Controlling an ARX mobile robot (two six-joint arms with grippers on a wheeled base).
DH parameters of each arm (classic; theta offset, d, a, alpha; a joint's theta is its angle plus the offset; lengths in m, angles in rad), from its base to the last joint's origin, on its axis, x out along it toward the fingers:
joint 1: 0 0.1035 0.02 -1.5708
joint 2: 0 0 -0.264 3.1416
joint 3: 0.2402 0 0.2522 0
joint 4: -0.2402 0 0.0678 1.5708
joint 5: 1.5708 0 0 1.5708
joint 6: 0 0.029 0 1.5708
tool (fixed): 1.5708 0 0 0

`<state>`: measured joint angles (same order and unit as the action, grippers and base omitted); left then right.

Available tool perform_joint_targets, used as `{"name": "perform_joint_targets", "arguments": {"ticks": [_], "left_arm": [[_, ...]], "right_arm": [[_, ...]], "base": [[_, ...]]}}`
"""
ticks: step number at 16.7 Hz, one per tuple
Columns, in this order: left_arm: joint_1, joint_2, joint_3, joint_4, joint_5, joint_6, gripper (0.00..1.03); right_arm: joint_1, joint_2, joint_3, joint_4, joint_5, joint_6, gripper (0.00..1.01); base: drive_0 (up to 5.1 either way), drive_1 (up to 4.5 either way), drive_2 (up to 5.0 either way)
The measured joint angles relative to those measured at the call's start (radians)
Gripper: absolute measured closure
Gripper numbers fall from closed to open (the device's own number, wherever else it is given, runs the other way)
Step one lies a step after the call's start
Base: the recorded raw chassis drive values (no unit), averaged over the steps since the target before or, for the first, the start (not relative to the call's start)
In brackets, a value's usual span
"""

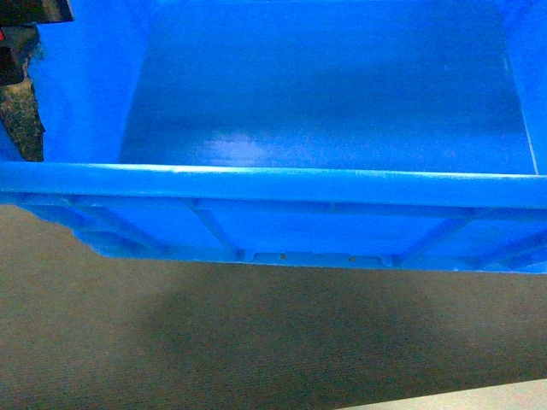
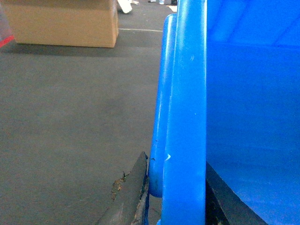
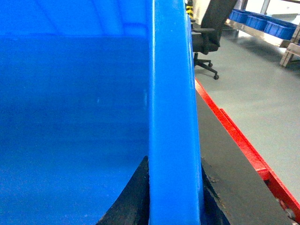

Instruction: Place box next to blue box on left shelf

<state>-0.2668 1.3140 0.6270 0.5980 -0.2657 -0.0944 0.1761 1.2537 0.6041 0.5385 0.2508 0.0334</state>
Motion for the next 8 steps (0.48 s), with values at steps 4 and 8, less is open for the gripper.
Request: {"name": "perform_joint_targets", "arguments": {"ticks": [4, 8], "left_arm": [[0.0, 0.0, 0.0, 0.0, 0.001, 0.0, 0.84], [0.0, 0.0, 0.0, 0.0, 0.0, 0.0, 0.84]], "right_arm": [[0.0, 0.0, 0.0, 0.0, 0.0, 0.0, 0.79], [0.0, 0.0, 0.0, 0.0, 0.0, 0.0, 0.79]], "base": [[-1.6, -1.6, -1.6], [-1.6, -1.64, -1.6]]}}
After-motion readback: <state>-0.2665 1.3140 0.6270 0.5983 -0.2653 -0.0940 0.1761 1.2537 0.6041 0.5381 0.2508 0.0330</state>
